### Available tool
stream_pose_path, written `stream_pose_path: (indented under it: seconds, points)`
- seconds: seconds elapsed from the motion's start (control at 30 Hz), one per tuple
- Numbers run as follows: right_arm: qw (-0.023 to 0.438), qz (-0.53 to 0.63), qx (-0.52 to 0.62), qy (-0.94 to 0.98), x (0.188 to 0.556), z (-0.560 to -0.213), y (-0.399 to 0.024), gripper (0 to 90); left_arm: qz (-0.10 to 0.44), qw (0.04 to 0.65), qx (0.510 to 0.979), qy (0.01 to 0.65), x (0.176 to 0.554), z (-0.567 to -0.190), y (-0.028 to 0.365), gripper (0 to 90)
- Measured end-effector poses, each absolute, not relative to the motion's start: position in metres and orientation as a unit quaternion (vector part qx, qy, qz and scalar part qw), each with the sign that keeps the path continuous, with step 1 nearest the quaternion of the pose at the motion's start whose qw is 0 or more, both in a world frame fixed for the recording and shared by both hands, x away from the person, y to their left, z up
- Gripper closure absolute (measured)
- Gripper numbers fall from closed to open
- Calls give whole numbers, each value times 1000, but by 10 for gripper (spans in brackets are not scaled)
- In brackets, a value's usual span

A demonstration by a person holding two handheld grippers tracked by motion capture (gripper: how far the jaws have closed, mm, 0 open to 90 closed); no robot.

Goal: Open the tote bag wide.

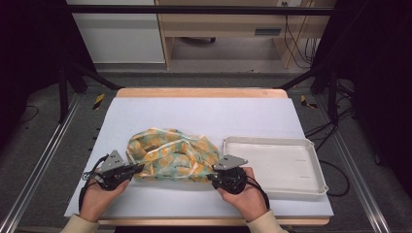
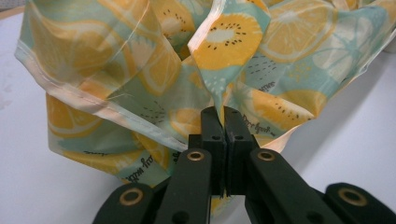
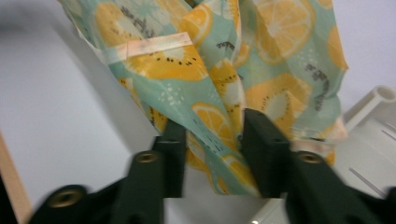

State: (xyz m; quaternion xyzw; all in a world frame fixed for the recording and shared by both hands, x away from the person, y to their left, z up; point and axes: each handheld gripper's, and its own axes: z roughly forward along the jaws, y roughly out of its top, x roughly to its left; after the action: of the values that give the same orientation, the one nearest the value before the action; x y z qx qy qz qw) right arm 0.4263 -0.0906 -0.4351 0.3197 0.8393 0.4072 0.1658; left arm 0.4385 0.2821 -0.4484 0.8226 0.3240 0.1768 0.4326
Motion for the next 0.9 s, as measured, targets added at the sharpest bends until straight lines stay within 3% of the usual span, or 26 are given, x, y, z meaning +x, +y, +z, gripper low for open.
stream_pose_path:
  seconds: [0.13, 0.17, 0.2, 0.47, 0.6, 0.63, 0.7, 0.77, 0.9]
  points:
    - [167, 411, 306, 842, 425, -415, -85, 302, 179, 426, 825, 325, 437, -453, 281, 888]
    - [167, 411, 306, 842, 425, -415, -85, 302, 181, 423, 827, 325, 437, -453, 281, 888]
    - [169, 415, 301, 842, 424, -406, -82, 237, 184, 421, 827, 325, 437, -453, 281, 889]
    - [152, 422, 287, 847, 445, -389, -59, 174, 195, 410, 833, 317, 436, -452, 279, 890]
    - [138, 404, 302, 853, 475, -394, -37, 276, 191, 412, 833, 318, 435, -452, 281, 889]
    - [133, 394, 299, 859, 486, -400, -30, 433, 191, 411, 833, 317, 434, -452, 281, 889]
    - [125, 391, 298, 862, 492, -405, -28, 480, 192, 413, 833, 315, 434, -451, 281, 889]
    - [130, 376, 299, 867, 495, -410, -25, 667, 190, 411, 835, 313, 434, -452, 280, 889]
    - [151, 404, 274, 860, 474, -406, -32, 841, 188, 411, 835, 315, 435, -453, 279, 883]
